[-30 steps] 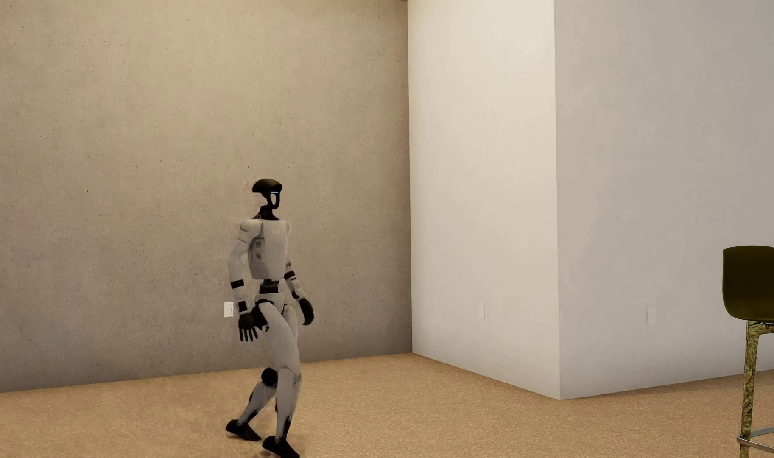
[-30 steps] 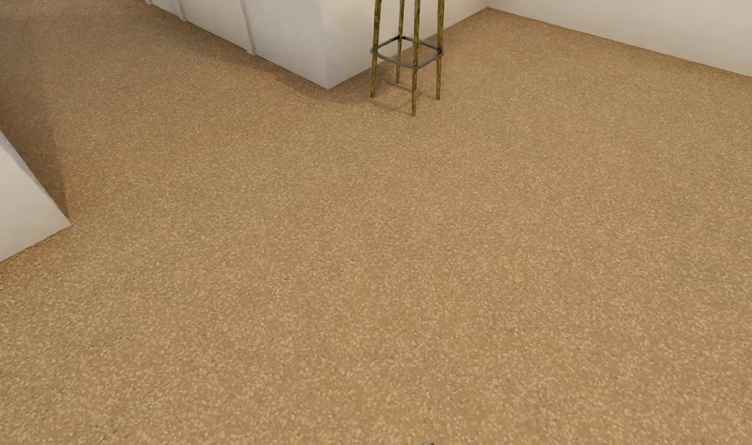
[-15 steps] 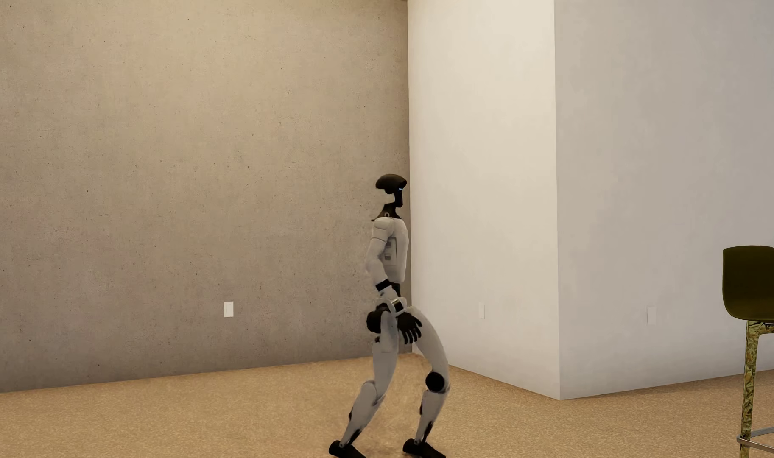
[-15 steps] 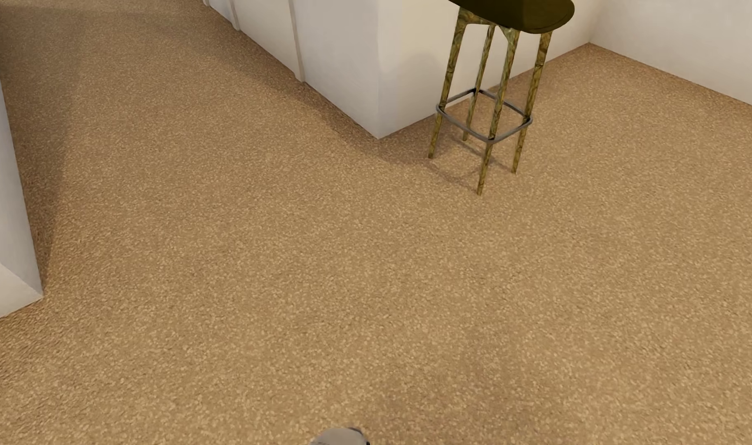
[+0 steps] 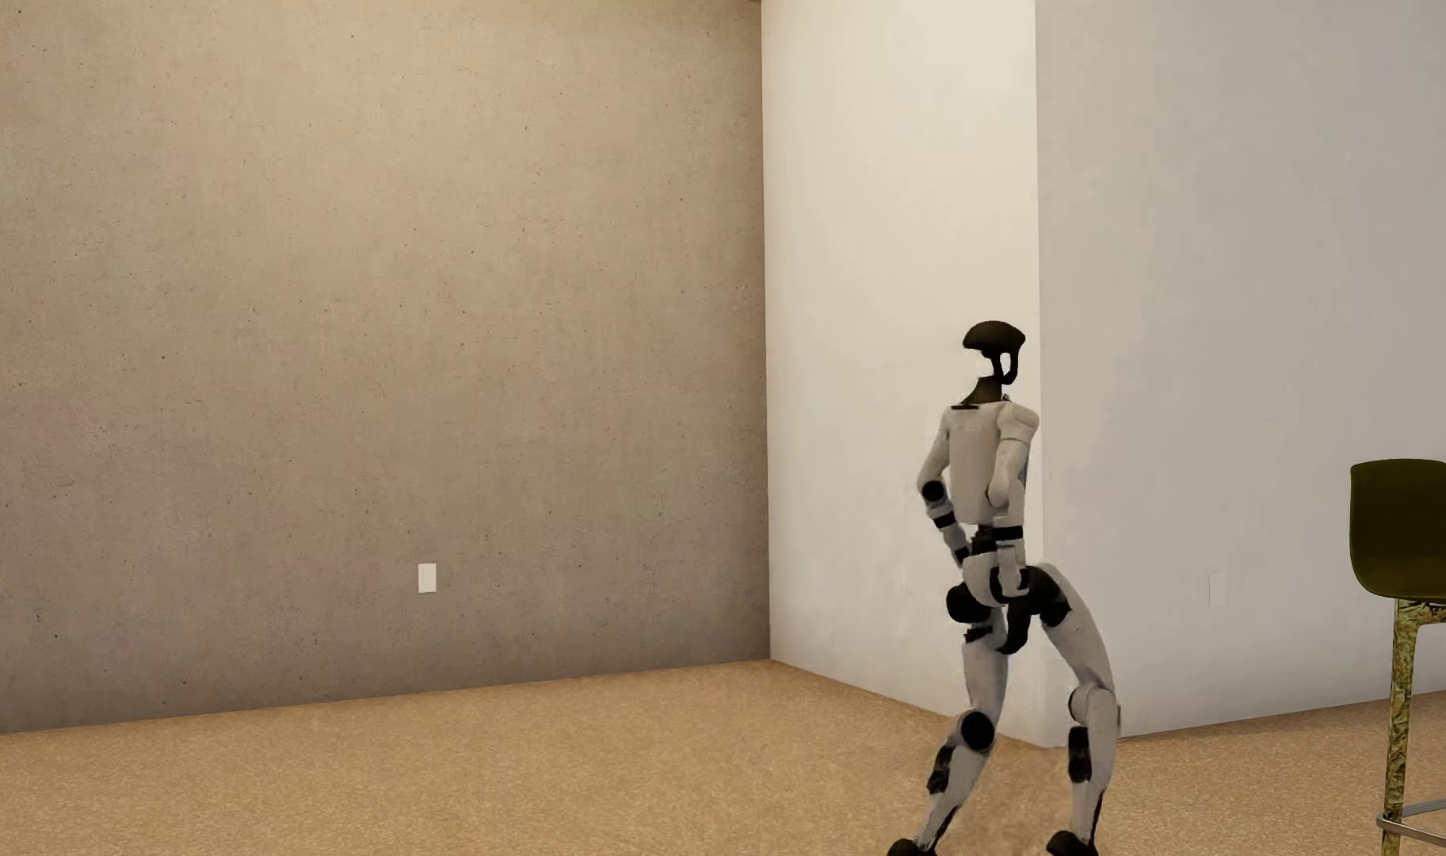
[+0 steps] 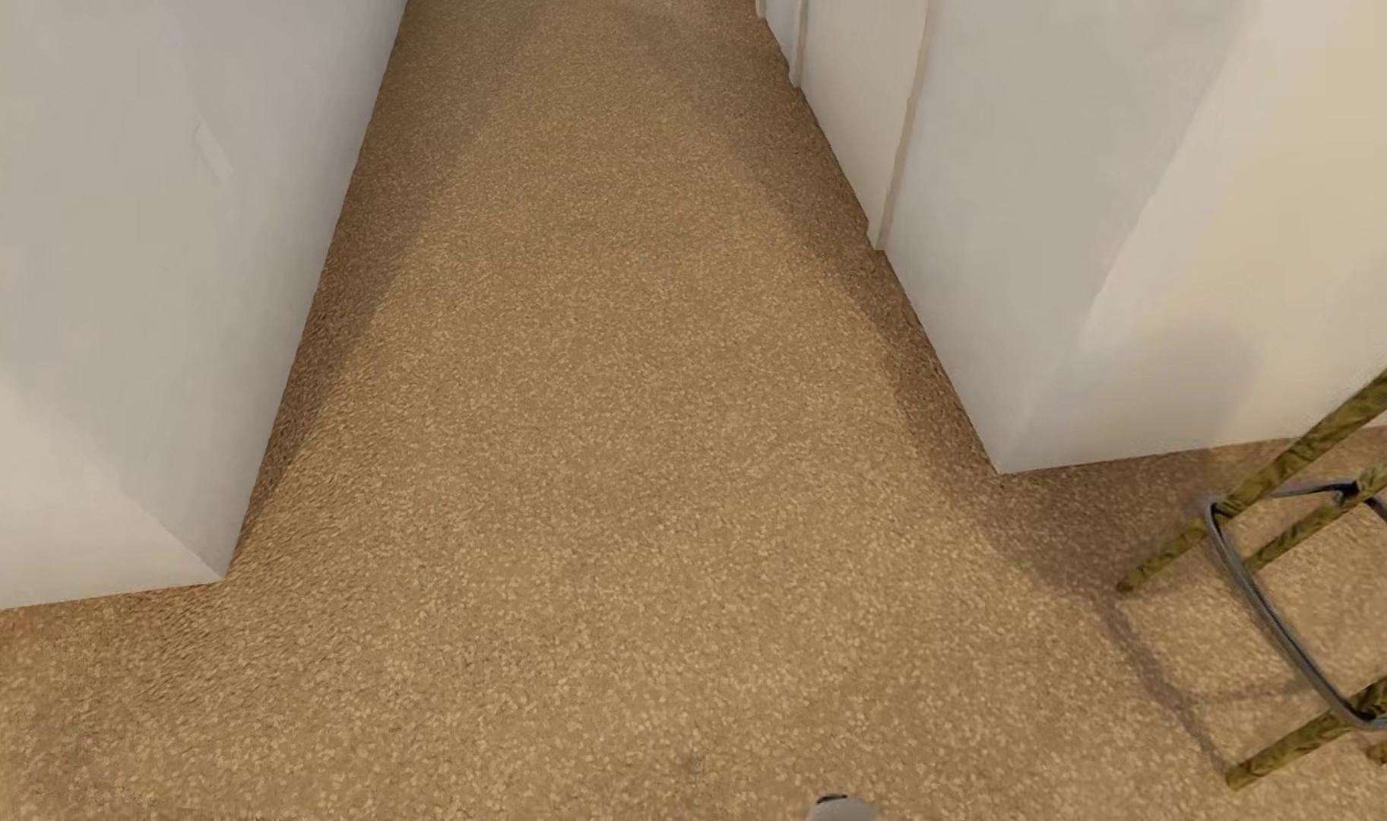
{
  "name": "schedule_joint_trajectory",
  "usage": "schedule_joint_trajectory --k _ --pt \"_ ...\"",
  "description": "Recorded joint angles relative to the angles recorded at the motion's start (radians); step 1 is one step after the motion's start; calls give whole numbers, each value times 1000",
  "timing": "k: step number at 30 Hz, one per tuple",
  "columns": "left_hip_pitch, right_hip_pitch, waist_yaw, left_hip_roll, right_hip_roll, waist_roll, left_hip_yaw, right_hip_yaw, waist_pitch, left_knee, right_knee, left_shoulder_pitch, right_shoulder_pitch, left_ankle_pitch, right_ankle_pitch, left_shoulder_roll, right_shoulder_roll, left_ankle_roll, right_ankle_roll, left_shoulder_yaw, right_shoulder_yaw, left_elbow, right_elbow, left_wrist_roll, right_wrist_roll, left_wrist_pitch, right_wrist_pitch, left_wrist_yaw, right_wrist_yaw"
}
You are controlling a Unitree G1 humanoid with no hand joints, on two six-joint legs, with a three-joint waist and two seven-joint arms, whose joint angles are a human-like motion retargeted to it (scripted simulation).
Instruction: Walk around the corner
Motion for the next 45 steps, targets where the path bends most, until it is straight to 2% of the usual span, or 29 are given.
schedule_joint_trajectory --k 1,3,4,7,8,10,11,13,16,18,20,21,23,25,26,29,30,31,32,33,34,35,36,37,38,40,41,43,45 --pt "76 -30 -5 23 -20 -22 0 0 -9 -10 -184 -19 25 39 -125 17 8 0 0 3 8 -60 -17 0 0 0 0 0 0" --pt "133 -107 -50 93 -68 -45 0 0 -31 1 -347 -29 24 133 -532 41 27 0 0 38 -1 -169 -3 0 0 0 0 0 0" --pt "170 -126 -82 138 -76 -43 0 0 -23 20 -333 -30 22 224 -559 40 21 0 0 53 -13 -181 -11 0 0 0 0 0 0" --pt "113 -223 -37 204 21 -5 0 0 -79 254 -118 17 -25 617 -85 -2 0 0 0 56 -26 -30 29 0 0 0 0 0 0" --pt "30 -178 -6 212 69 10 0 0 -52 452 -23 21 -58 582 -86 -13 -12 0 0 39 -26 49 38 0 0 0 0 0 0" --pt "-197 67 68 184 137 -3 0 0 5 828 -78 8 -142 94 -161 -15 -30 0 0 -30 -50 174 30 0 0 0 0 0 0" --pt "-324 191 123 158 137 -32 0 0 5 892 -139 28 -181 -86 -230 -7 -38 0 0 -42 -46 202 15 0 0 0 0 0 0" --pt "-462 483 253 129 103 -80 0 0 37 720 -289 78 -220 -203 -389 21 -79 0 0 -52 -54 244 -111 0 0 0 0 0 0" --pt "-632 732 390 158 55 -112 0 0 24 184 -405 119 -348 -123 -608 49 -100 0 0 -9 -142 296 -212 0 0 0 0 0 0" --pt "-702 828 450 200 32 -113 0 0 1 -15 -392 141 -418 -142 -649 57 -115 0 0 19 -173 328 -265 0 0 0 0 0 0" --pt "-737 910 508 204 -44 -137 0 0 12 153 -297 163 -410 -125 -539 59 -99 0 0 22 -212 366 -310 0 0 0 0 0 0" --pt "-767 880 512 187 -67 -163 0 0 -14 267 -169 169 -382 -58 -385 55 -73 0 0 19 -224 398 -310 0 0 0 0 0 0" --pt "-665 746 441 78 -101 -208 0 0 20 395 262 150 -306 -78 -39 42 -32 0 0 8 -206 434 -270 0 0 0 0 0 0" --pt "-476 516 346 26 -61 -201 0 0 47 331 607 126 -278 -135 -186 16 -1 0 0 21 -94 366 -171 0 0 0 0 0 0" --pt "-375 393 282 42 -6 -167 0 0 39 261 615 116 -226 -137 -219 -3 29 0 0 44 -138 299 -130 0 0 0 0 0 0" --pt "-77 163 91 72 46 -121 0 0 40 66 85 74 -92 -144 -29 -8 27 0 0 80 -38 56 -27 0 0 0 0 0 0" --pt "-20 109 46 79 28 -127 0 0 33 42 -129 33 -60 -163 -79 0 25 0 0 85 -28 -19 3 0 0 0 0 0 0" --pt "34 81 11 80 13 -135 0 0 27 25 -297 -16 -49 -196 -335 16 7 0 0 81 91 -69 38 0 0 0 0 0 0" --pt "86 47 -30 93 -10 -140 0 0 21 31 -331 -50 -16 -234 -603 24 -2 0 0 100 125 -120 49 0 0 0 0 0 0" --pt "130 11 -71 100 -46 -145 0 0 23 38 -319 -79 11 -257 -678 27 -9 0 0 126 152 -147 57 0 0 0 0 0 0" --pt "192 -17 -97 124 -44 -134 0 0 36 49 -321 -84 31 -229 -580 19 -12 0 0 159 177 -161 84 0 0 0 0 0 0" --pt "207 -51 -116 153 -26 -121 0 0 27 104 -274 -74 47 -137 -350 10 -14 0 0 183 178 -157 95 0 0 0 0 0 0" --pt "179 -77 -109 183 12 -98 0 0 -7 198 -227 -52 62 12 -112 -2 -2 0 0 197 159 -136 122 0 0 0 0 0 0" --pt "141 -62 -73 223 74 -62 0 0 -11 358 -148 -29 67 190 -25 -18 0 0 0 186 173 -89 136 0 0 0 0 0 0" --pt "84 -4 -29 230 122 -40 0 0 9 539 -89 -14 52 287 -45 -32 -7 0 0 153 183 -20 133 0 0 0 0 0 0" --pt "-127 194 46 224 179 -44 0 0 42 869 -134 -8 -33 53 -154 -40 -12 0 0 57 198 116 81 0 0 0 0 0 0" --pt "-237 304 101 202 180 -66 0 0 44 928 -185 9 -78 -54 -224 -36 -8 0 0 20 173 172 35 0 0 0 0 0 0" --pt "-384 516 235 161 136 -117 0 0 44 793 -285 87 -143 -128 -375 -19 -18 0 0 -14 70 221 -121 0 0 0 0 0 0" --pt "-476 679 333 156 85 -146 0 0 36 441 -358 153 -219 -103 -498 -3 -28 0 0 -36 -43 265 -276 0 0 0 0 0 0"
